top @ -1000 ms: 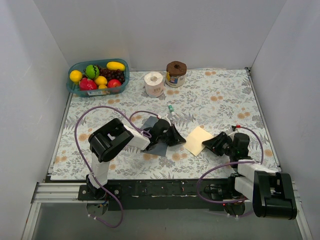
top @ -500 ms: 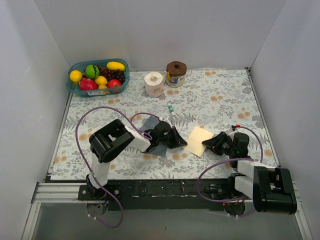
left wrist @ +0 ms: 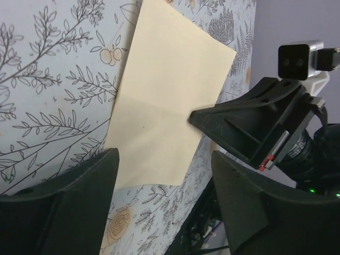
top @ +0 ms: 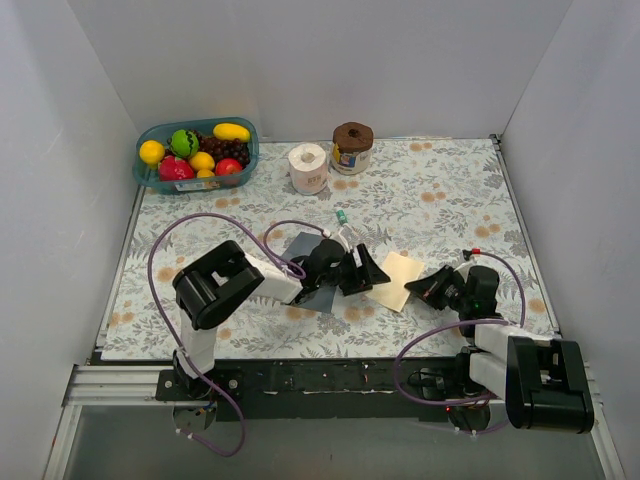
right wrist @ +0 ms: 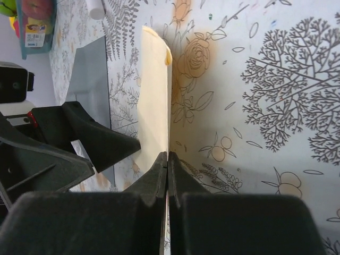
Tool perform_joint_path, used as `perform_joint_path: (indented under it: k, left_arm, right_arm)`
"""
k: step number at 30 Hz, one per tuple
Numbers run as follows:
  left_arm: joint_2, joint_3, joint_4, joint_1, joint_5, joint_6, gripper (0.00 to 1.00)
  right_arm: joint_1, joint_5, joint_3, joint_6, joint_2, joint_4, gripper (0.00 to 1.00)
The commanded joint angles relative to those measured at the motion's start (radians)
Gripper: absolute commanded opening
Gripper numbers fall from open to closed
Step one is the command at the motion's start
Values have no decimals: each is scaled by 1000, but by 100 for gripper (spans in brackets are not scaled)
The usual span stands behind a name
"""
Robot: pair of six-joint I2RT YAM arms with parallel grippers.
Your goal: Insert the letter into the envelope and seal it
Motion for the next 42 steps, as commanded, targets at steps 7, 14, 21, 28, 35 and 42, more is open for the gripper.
perform_joint_path:
  k: [7,14,21,28,35,42]
  left_arm:
    - [-193,122,-266,0,-183,186,84]
    - [-288,73,-458,1,-336,258,86]
    - [-255,77,-630,1,-459,263,88]
    - [-129,212,-840,1,-545,183,98]
    - [-86,220,-820,1,-505,177,97]
    - [-141,87,-687,1,-346,267,89]
  right_arm:
    - [1,-51,20,-85,-187,-58,1]
    - [1,-16,75,-142,-302,-210,1]
    - [2,-11,101,-164,-328,-262,1]
    - [1,1,117,-185,-325,-283,1]
    - [1,3,117,-193,-325,-297,1]
    - [1,14,135,-201,-329,-317,1]
